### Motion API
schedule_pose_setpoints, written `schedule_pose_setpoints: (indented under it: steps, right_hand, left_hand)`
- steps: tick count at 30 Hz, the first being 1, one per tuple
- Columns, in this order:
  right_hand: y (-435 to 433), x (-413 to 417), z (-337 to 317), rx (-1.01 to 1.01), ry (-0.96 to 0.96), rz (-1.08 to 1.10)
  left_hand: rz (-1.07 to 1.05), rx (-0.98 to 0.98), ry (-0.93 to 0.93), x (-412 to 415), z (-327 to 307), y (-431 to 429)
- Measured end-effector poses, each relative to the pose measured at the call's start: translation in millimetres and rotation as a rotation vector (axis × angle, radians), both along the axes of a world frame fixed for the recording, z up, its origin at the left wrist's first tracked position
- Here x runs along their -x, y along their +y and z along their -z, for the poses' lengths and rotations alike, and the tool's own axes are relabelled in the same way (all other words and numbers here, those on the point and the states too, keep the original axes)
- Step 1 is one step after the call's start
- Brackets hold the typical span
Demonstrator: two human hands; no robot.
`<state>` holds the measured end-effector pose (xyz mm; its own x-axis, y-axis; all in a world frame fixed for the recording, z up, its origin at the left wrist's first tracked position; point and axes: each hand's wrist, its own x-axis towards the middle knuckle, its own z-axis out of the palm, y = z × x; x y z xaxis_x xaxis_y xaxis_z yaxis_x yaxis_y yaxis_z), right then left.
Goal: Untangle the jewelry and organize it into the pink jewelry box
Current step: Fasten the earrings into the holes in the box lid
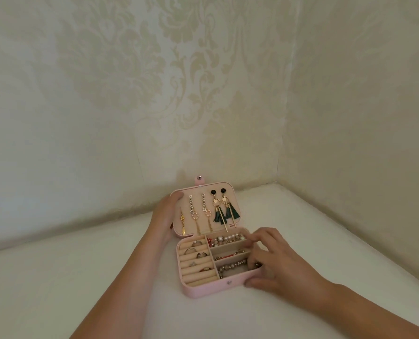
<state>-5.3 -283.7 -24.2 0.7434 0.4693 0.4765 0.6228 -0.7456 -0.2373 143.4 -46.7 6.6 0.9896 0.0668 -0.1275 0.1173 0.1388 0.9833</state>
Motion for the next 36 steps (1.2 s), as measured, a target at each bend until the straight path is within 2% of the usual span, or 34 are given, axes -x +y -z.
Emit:
schedule_pose_setpoints:
  steps: [4, 9, 16, 22, 27, 31, 36]
  right_hand:
    - [1.5, -3.3, -2.8, 0.033, 0.024, 0.015]
    - [-0.2, -4.6, -12.3, 0.168, -0.003, -0.068]
    - [5.9, -4.9, -29.1, 0.464, -0.184, -0.096]
    - [7.5, -6.6, -27.1, 0.404, -0.341, -0.068]
    - [2.5, -25.6, -29.6, 0.265, -0.465, -0.104]
    - [3.4, -40.1, -37.5, 0.222, -0.423, -0.077]
    - [9.5, -49.3, -35.7, 0.096, -0.212, -0.025]
  left_hand:
    - [0.012, -0.006, -0.039, 2.3, -10.4, 6.5]
    - [0.034, -0.023, -0.035, 5.1, -14.2, 7.1]
    - [0.021, 0.082, -0.044, 10.5, -6.2, 3.7]
    - [0.063, 0.139, -0.051, 15.7, -10.6, 4.5]
    - [0.074, 0.143, -0.070, 15.3, -12.8, 5.3]
    - [0.055, 0.116, -0.180, 20.9, -11.5, 4.1]
    - [0.070, 0.058, -0.247, 30.5, -16.3, 2.6]
